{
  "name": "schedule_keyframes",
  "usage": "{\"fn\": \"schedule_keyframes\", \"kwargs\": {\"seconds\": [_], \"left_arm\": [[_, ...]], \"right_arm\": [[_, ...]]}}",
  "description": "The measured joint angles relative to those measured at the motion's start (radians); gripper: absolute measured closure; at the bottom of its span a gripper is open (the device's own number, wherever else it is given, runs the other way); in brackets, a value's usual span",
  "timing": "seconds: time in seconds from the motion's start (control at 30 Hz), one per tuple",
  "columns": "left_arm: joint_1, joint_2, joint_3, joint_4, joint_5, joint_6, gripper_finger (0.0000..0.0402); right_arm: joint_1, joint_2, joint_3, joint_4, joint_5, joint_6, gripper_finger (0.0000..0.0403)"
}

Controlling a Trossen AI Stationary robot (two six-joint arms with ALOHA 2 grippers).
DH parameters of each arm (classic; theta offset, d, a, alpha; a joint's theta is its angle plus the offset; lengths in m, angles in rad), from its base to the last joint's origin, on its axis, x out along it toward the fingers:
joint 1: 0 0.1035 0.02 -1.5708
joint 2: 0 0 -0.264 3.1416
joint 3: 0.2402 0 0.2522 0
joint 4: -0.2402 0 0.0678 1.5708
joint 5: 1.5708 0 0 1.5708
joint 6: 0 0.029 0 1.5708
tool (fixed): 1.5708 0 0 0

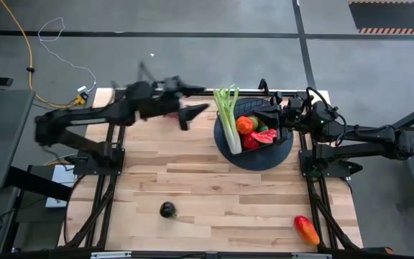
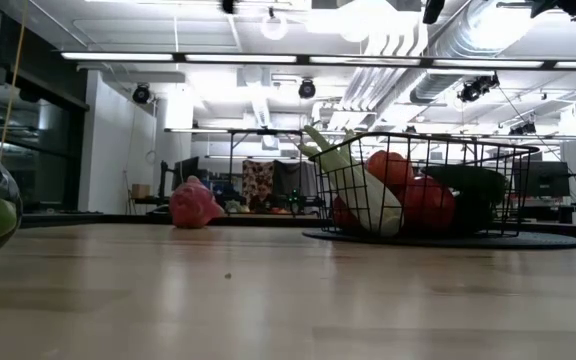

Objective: Build produce basket
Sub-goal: Put the mango into the wire basket

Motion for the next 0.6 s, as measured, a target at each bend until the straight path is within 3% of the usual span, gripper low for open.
{"fn": "schedule_keyframes", "kwargs": {"seconds": [0.3, 0.43, 0.6], "left_arm": [[-0.143, -0.408, -0.387, 0.026, -0.176, -0.075, 0.008], [-0.181, -0.525, -0.457, 0.016, -0.12, -0.068, 0.008], [-0.19, -0.613, -0.473, -0.064, -0.132, -0.046, 0.008]], "right_arm": [[0.0, 0.0, 0.0, -0.015, -0.042, 0.008, 0.0402], [0.0, 0.0, 0.0, -0.015, -0.042, 0.003, 0.0402], [0.0, 0.0, 0.0, -0.015, -0.042, 0.007, 0.0402]]}}
